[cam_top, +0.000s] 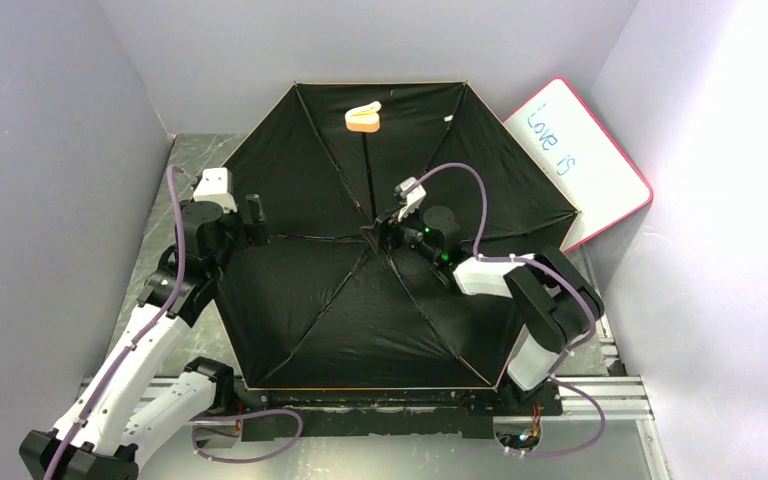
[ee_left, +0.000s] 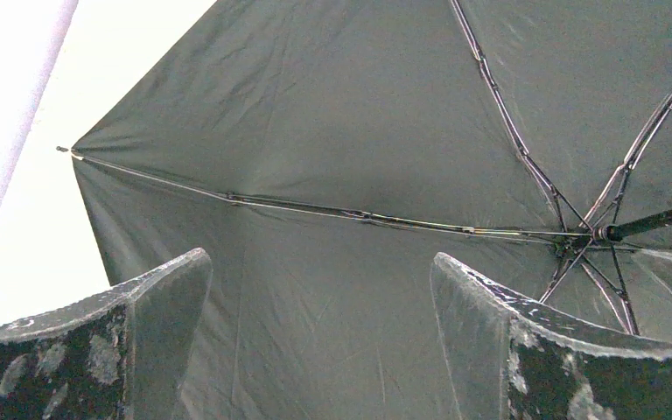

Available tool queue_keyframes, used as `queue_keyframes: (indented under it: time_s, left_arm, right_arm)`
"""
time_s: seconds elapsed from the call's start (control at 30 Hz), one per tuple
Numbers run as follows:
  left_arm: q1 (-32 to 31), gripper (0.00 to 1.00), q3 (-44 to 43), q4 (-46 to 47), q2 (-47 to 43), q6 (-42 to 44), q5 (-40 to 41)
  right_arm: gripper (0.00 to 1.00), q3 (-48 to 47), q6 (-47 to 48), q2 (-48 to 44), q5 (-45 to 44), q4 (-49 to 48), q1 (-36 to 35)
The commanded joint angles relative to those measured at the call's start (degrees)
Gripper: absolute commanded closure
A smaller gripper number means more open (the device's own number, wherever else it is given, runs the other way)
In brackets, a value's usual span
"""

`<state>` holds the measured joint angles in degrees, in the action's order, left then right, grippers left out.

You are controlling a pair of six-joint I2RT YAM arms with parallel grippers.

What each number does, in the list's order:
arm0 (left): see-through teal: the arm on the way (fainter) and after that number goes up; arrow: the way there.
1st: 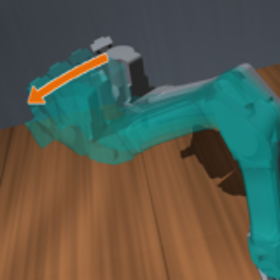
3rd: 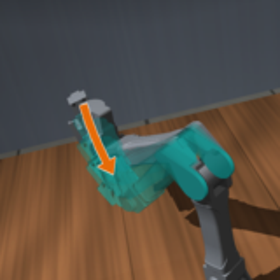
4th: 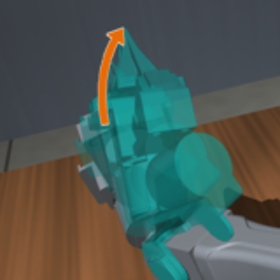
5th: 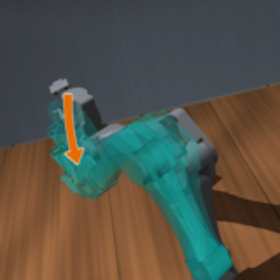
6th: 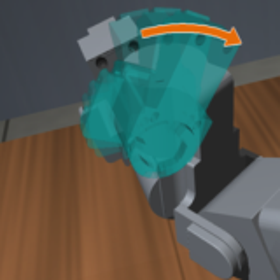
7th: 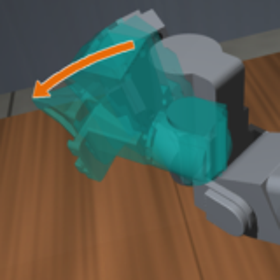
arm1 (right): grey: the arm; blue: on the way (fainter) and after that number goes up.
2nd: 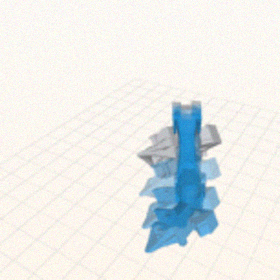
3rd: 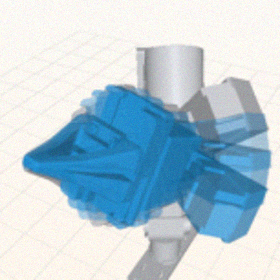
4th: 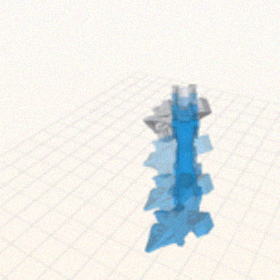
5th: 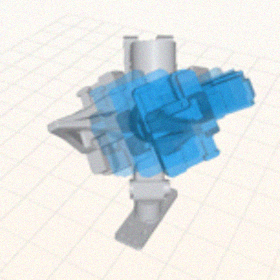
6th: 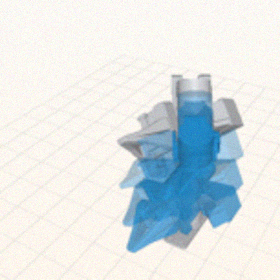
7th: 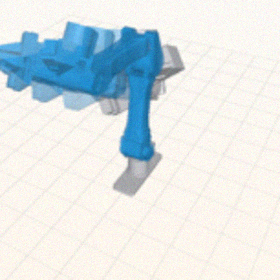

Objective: Put away the umbrella

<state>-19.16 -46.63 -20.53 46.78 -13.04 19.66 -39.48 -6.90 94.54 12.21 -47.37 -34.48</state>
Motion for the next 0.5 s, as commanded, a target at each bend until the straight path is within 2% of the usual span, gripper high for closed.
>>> queue_keyframes:
  time_s: [0.0, 0.07, 0.23, 0.47]
  left_arm:
    - [0.6, 0.01, 0.3, 2.2, 0.2, 0.3, -2.1]
    - [0.6, 0.01, 0.2, 2.2, 0.4, 0.3, -2.3]
    - [0.9, 0.01, 0.1, 2.2, 0.4, 0.3, -2.5]
    - [1.0, 0.01, 0.2, 2.3, 0.6, 0.2, -3.1]
  right_arm:
    - [0.26, -2.1, 2.6, 3.7, -0.4, -10.2, -0.2]
    - [0.32, -2.7, 3.3, 5.3, 0.3, -13.0, -0.2]
    - [0.42, -5.6, 5.4, 9.6, 0.2, -12.5, -0.2]
    - [0.64, -7.4, 9.1, 12.9, 1.0, -12.3, -0.2]
